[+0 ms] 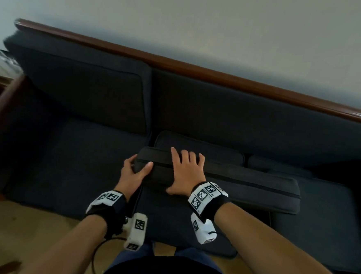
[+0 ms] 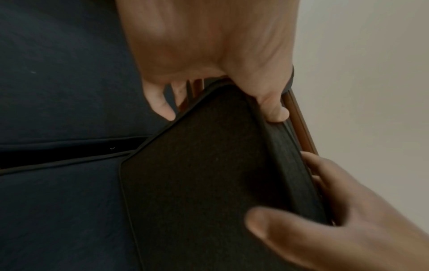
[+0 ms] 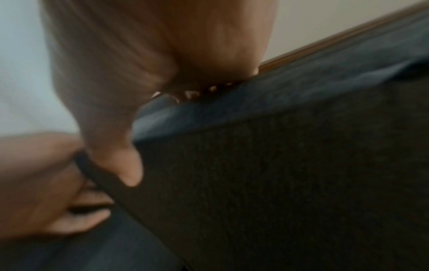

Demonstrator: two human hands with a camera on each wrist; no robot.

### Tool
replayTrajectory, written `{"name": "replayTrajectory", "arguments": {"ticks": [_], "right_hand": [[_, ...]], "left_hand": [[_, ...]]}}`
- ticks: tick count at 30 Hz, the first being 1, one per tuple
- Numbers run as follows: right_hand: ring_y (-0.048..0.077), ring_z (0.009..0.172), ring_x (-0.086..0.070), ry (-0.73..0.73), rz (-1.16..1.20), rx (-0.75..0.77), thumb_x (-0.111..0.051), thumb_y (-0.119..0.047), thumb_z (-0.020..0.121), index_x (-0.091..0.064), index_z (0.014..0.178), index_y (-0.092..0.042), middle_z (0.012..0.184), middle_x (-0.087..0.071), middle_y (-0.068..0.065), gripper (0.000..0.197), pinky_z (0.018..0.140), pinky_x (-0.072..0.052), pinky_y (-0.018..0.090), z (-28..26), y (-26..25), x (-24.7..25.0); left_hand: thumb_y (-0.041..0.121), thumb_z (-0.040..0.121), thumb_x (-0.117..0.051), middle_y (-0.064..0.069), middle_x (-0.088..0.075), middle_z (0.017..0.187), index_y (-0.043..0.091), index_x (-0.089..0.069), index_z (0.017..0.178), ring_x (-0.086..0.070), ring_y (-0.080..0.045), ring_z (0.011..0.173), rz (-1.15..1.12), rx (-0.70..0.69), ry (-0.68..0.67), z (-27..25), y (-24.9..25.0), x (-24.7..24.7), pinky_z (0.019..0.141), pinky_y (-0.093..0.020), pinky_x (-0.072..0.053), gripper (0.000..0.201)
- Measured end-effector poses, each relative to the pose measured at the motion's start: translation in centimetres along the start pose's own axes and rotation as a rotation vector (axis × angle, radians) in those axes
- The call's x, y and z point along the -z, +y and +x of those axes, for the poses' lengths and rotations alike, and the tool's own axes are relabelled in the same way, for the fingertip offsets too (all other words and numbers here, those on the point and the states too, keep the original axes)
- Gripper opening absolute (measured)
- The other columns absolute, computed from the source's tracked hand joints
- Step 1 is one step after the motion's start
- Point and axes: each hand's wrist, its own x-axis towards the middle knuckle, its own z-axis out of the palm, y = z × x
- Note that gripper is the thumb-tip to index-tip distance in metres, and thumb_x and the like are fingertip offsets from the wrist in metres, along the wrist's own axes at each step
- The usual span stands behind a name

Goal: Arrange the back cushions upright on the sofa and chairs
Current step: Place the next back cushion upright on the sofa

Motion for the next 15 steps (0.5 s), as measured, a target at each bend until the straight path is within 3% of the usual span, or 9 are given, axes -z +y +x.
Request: {"name": "replayTrajectory", "arguments": {"ticks": [2, 9, 12, 15], "right_hand": [[0.038, 0.139, -0.028, 0.002, -0.100, -0.052, -0.081, -0.053, 0.064, -0.003, 0.155, -0.015, 0.151, -0.028, 0.016, 0.126, 0.116, -0.013, 0.062, 0.2, -1.5, -0.4], [0.032, 0.121, -0.045, 0.079, -0.069, -0.112, -0.077, -0.045, 0.059, -0.032, 0.142, -0.019, 0.133, -0.047, 0.008, 0.098, 0.104, -0.034, 0.049, -0.4, -2.2, -0.8], [0.029, 0.116, -0.051, 0.121, -0.011, -0.124, -0.076, -0.044, 0.061, -0.041, 0.136, -0.019, 0.126, -0.055, 0.005, 0.087, 0.101, -0.037, 0.045, -1.2, -1.9, -0.9], [0.028, 0.114, -0.054, 0.182, 0.057, -0.135, -0.079, -0.039, 0.060, -0.046, 0.131, -0.016, 0.122, -0.059, 0.005, 0.081, 0.098, -0.038, 0.043, -2.4, -1.5, 0.0]], "left_hand": [[0.064, 0.046, -0.085, -0.011, -0.049, 0.140, 0.025, -0.037, 0.142, -0.056, -0.025, 0.122, 0.052, 0.000, -0.062, -0.1, 0.2, 0.9, 0.106, -0.046, -0.048, 0.113], [0.053, 0.076, -0.078, -0.001, -0.049, 0.138, 0.024, -0.038, 0.145, -0.050, -0.015, 0.120, 0.416, -0.032, -0.312, 0.6, 1.2, 4.3, 0.096, -0.028, -0.040, 0.085], [0.048, 0.079, -0.077, -0.002, -0.043, 0.146, 0.024, -0.037, 0.148, -0.045, -0.018, 0.132, 0.563, -0.125, -0.412, 0.4, 2.8, 5.8, 0.101, -0.027, -0.037, 0.084], [0.051, 0.071, -0.082, 0.000, -0.036, 0.153, 0.025, -0.032, 0.151, -0.040, -0.016, 0.137, 0.632, -0.207, -0.520, -0.2, 4.6, 7.0, 0.105, -0.027, -0.035, 0.098]]}}
